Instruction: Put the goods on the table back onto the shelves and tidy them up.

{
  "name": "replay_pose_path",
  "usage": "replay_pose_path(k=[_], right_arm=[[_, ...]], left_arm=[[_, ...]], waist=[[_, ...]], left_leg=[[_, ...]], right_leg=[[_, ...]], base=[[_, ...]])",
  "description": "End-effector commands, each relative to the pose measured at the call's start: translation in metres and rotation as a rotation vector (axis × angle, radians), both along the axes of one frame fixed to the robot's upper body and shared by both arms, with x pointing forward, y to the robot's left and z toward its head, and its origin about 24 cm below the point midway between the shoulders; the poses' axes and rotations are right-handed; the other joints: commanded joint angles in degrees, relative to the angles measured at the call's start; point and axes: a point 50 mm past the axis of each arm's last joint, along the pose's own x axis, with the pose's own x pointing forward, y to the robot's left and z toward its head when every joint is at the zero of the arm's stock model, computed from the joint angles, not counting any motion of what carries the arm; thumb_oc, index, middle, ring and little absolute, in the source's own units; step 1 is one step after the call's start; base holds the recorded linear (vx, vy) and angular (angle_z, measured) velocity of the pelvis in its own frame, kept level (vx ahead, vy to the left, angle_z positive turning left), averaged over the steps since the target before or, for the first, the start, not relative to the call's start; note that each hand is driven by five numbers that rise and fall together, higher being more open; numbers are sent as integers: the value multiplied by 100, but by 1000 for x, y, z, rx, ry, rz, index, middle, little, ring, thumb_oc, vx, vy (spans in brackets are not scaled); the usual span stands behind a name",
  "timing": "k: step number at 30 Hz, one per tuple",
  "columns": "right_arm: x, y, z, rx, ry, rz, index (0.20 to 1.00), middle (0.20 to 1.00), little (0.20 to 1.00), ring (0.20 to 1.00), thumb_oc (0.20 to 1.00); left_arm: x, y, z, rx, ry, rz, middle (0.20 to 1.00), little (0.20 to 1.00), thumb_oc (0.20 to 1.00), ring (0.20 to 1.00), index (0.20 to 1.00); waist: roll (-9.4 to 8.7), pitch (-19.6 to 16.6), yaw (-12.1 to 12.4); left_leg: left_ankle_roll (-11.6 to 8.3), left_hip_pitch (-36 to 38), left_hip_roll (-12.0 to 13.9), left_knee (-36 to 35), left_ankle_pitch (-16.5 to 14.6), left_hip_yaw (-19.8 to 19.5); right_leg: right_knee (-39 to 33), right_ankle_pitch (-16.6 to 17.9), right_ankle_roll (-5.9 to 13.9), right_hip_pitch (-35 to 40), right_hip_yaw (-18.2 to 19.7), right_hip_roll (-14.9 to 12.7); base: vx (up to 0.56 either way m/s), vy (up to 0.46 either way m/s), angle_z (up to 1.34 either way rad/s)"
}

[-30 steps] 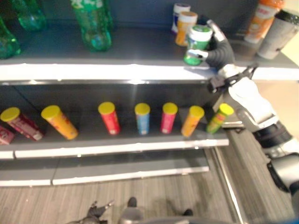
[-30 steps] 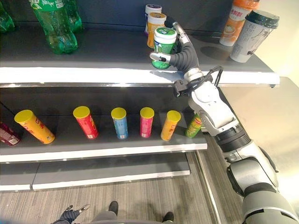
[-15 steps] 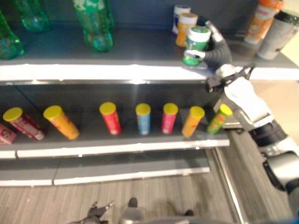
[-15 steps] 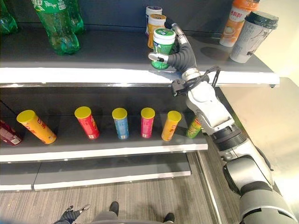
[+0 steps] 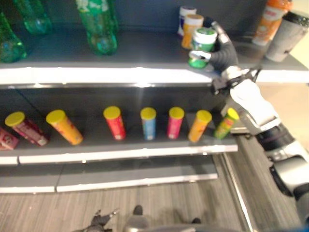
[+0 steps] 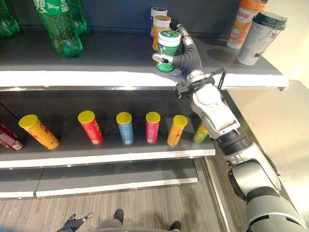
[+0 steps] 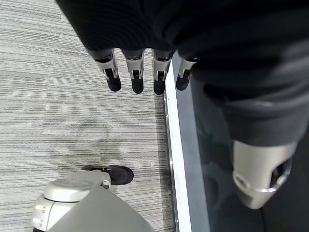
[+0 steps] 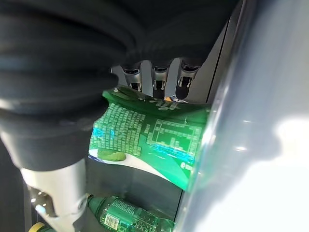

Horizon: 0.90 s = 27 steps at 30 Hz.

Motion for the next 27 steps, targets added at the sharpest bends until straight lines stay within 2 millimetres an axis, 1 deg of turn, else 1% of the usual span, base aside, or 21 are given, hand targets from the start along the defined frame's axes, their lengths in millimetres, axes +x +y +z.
replay_pose_path(k=[1,8,13,18,27], right_arm=[[7,15,26,-50,-65,12,1000,1000,1000,1000,1000],[8,15,26,-65,-67,0,1000,1000,1000,1000,1000],[9,14,30,-81,-83,-19,1000,1000,1000,1000,1000],[11,17,30,-94,-84,-22,1000,1000,1000,1000,1000],[13,16,30,-98,-83,-44,1000,1000,1000,1000,1000]], left_arm=[[17,10,5,43,-20,-18,1000,1000,1000,1000,1000],[16,10,4,43,-12,-17,1000,1000,1000,1000,1000],[15,12,4,48,-6,-13,1000,1000,1000,1000,1000],[15,11,4,48,-4,-15,1000,1000,1000,1000,1000],[13,11,3,50,5,-11,1000,1000,1000,1000,1000]], waist=[[-215,171,262],[-221,169,268],[-240,167,279],[-251,158,300],[-242,157,310]], left_leg=[[-56,23,-49,44,-749,-255],[-54,21,-51,44,-753,-268],[-47,14,-56,50,-758,-282],[-45,17,-55,52,-762,-291],[-39,21,-61,48,-762,-301]], right_leg=[[252,-114,454,44,-212,-608],[261,-111,463,50,-231,-616],[269,-121,458,55,-238,-622],[274,-127,456,56,-227,-619],[278,-134,450,64,-247,-628]], base=[[0,0,0],[0,0,0],[0,0,0],[0,0,0],[0,0,0]])
